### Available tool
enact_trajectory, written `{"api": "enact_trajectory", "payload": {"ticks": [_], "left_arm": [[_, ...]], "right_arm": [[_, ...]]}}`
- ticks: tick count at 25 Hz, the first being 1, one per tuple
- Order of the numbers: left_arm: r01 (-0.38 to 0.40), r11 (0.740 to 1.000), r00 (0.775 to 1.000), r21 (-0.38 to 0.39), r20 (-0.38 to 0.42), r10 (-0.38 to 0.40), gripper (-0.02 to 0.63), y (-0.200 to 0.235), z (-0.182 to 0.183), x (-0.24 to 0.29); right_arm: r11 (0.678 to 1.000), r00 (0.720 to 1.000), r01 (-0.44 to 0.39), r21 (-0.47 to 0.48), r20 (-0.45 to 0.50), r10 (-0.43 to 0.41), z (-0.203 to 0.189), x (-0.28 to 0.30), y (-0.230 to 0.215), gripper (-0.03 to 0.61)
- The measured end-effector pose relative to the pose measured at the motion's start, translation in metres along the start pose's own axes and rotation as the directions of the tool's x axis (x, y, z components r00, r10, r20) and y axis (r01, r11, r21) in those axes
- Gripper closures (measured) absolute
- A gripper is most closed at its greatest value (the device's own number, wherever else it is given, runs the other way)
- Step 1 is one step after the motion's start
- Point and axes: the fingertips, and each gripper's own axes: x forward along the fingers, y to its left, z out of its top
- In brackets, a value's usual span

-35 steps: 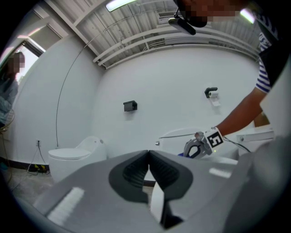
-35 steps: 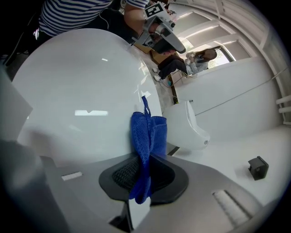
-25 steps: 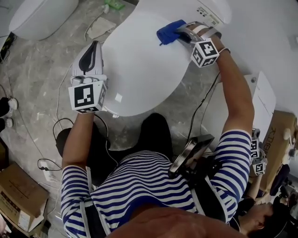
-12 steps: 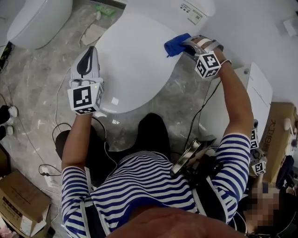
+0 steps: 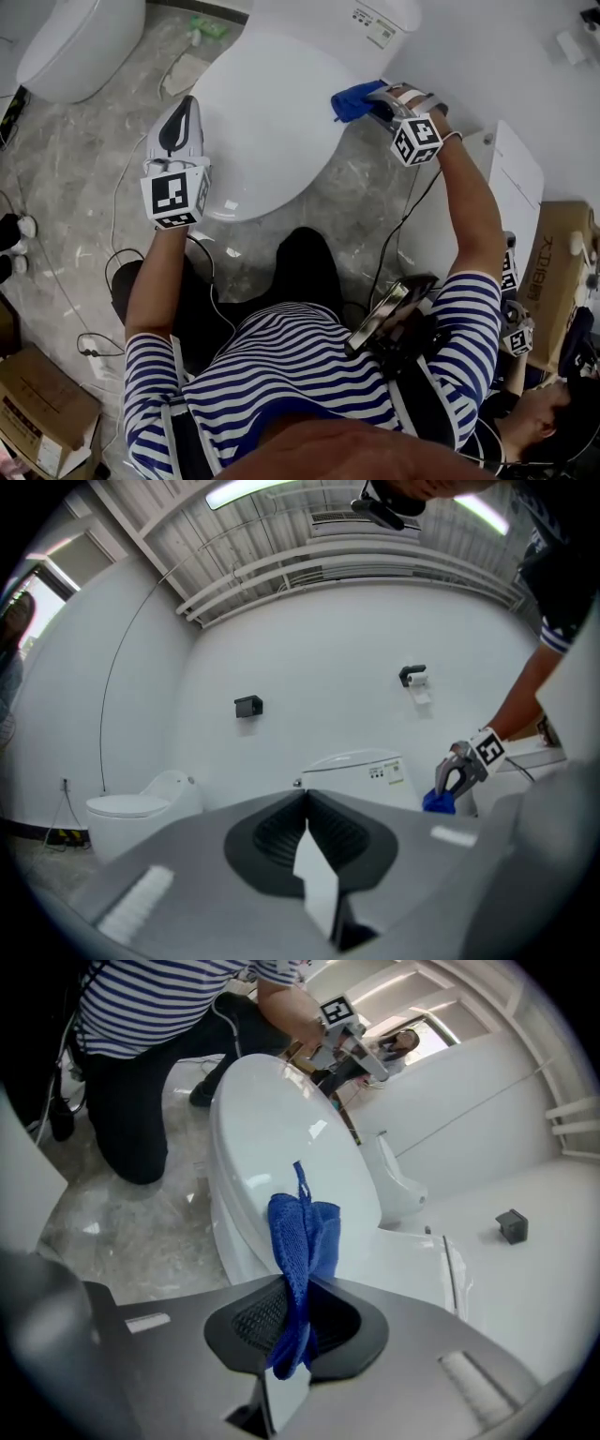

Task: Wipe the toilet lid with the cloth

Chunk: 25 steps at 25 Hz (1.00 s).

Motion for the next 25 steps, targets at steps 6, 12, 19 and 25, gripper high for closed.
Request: {"api": "enact_trajectory", "payload": {"ticks": [6,12,19,25], "left_arm": [[0.011,1.000,1.000,-0.012,0.013,-0.011,0.611,-0.006,0.008,-0.008],[0.019,1.000,1.000,-0.016,0.015,-0.019,0.611,-0.011,0.010,-0.015],[0.014,0.999,0.999,-0.035,0.031,-0.013,0.611,-0.012,0.015,-0.014],[-0.001,0.999,0.999,-0.047,0.032,0.002,0.611,-0.007,0.014,-0.014]], "right_arm": [[0.924,0.975,0.202,0.324,0.025,-0.221,0.022,-0.021,-0.042,0.529],[0.699,0.902,0.308,0.645,0.037,-0.431,0.055,-0.036,-0.074,0.529],[0.268,0.731,0.310,0.912,-0.048,-0.680,0.092,-0.062,-0.124,0.528],[0.052,0.636,0.250,0.967,-0.123,-0.762,0.127,-0.066,-0.137,0.526]]}}
